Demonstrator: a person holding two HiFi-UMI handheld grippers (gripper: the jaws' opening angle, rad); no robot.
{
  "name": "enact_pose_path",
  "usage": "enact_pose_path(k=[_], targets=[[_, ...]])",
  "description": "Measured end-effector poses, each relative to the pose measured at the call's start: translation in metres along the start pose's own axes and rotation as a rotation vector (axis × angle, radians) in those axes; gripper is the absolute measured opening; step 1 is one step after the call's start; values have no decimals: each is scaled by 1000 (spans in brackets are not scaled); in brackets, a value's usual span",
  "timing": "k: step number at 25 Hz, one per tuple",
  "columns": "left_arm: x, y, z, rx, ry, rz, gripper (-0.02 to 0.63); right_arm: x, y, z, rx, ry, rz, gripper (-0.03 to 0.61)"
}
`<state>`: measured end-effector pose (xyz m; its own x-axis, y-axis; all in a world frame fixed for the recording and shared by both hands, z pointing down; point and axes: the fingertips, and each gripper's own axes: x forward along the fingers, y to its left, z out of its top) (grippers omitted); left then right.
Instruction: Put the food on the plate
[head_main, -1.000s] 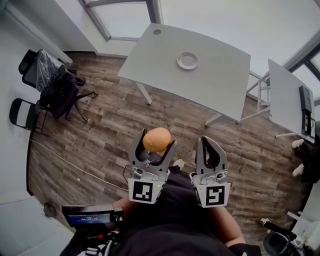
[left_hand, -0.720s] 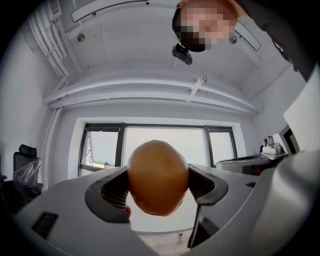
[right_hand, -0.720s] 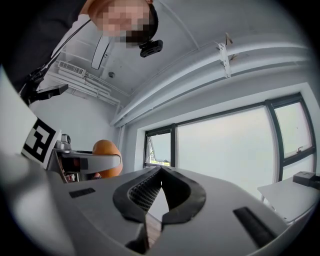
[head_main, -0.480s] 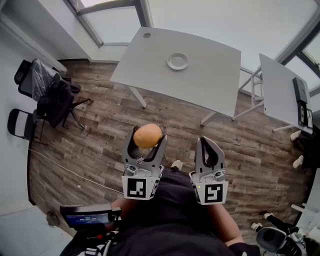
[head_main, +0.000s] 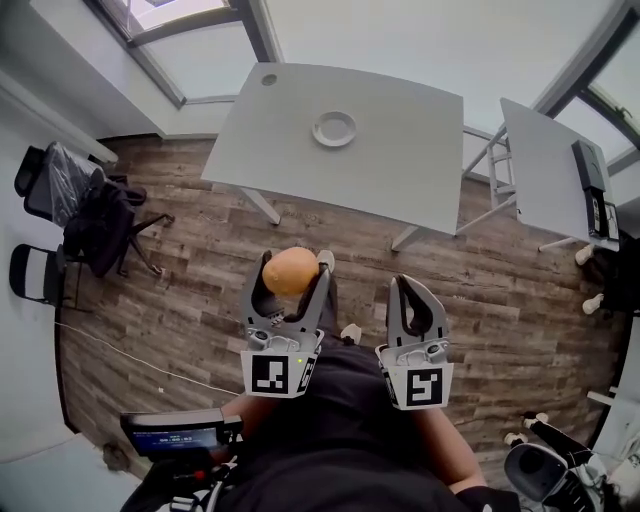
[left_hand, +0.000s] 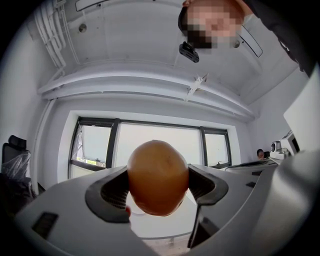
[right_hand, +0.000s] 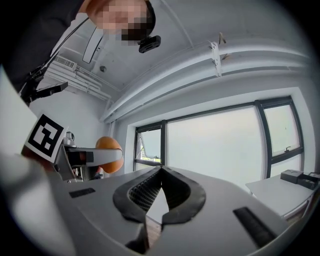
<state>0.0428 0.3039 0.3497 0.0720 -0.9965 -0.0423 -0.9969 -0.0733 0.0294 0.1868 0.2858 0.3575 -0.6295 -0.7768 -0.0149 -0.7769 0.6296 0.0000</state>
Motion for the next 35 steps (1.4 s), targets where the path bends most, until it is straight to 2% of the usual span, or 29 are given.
enact_pose_path(k=[6,12,18,23,29,35], targets=[[43,8,-12,-13,13,-42,336,33,-21,-8,3,11,-48,5],[90,24,-13,-15,18,-80,336,95,-30,-9,14,39,-37,5],[138,70,-12,-26,32,-59,336,167,-32,5,14,37,-19,5],[170,110,-15,-36,44,-38,336,218,-29,17,-118,33,-3,5],[210,154,-23,-45,51,-50,336,274,-28,-1,-75,113,-16,5],[234,173,-23,-50,56,-43,336,298,-40,-9,-78,165,-22,5]])
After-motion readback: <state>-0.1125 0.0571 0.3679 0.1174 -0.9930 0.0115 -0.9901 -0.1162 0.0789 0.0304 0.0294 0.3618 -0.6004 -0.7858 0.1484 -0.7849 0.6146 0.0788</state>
